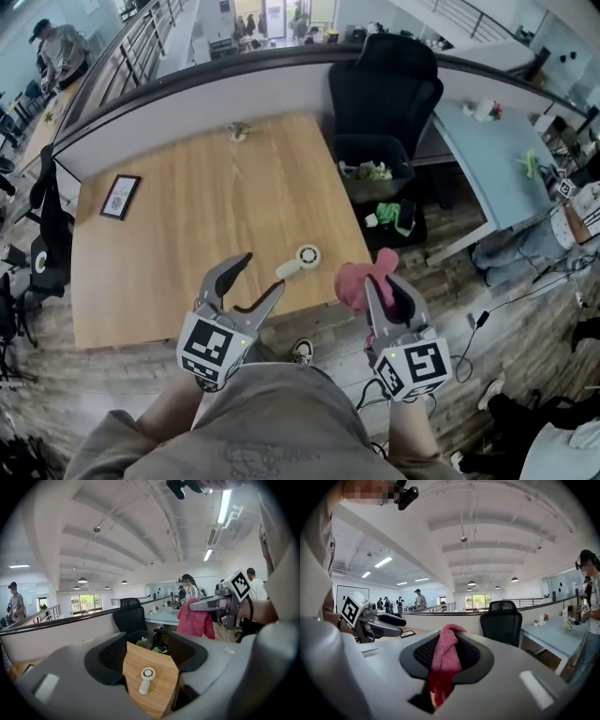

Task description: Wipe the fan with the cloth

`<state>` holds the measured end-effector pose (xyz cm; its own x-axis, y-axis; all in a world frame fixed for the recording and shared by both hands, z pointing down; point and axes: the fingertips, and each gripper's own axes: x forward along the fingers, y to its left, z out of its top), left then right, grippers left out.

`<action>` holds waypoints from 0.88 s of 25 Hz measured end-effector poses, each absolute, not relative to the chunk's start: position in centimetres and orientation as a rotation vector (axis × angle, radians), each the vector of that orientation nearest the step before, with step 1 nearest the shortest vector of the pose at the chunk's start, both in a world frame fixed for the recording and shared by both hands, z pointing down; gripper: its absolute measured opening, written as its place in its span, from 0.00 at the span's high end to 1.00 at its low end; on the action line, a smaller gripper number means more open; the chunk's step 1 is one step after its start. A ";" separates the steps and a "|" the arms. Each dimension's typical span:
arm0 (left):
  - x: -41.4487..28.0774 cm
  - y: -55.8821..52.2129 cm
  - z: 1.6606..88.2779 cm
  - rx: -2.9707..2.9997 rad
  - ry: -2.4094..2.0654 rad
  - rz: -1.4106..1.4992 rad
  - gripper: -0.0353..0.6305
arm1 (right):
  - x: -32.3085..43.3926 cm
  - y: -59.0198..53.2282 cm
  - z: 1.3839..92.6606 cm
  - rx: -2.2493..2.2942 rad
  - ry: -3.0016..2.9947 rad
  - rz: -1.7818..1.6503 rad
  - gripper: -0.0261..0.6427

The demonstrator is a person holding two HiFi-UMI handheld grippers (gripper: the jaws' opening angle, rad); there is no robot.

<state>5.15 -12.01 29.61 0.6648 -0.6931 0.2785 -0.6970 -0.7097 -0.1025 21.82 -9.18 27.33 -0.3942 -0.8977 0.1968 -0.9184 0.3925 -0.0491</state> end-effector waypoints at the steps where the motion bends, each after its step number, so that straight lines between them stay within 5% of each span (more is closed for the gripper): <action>1: 5.2 -12.2 29.8 2.849 -1.200 0.469 0.54 | 22.0 -9.4 27.5 1.639 -2.504 0.229 0.86; 22: 3.9 -16.6 32.8 2.811 -1.100 0.569 0.54 | 20.7 -13.8 31.1 1.641 -2.420 0.373 0.86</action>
<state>3.88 -16.62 32.84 0.6755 -0.6415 0.3635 -0.6675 -0.7414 -0.0681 20.66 -13.79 31.06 -0.3669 -0.8812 0.2981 -0.9301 0.3540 -0.0983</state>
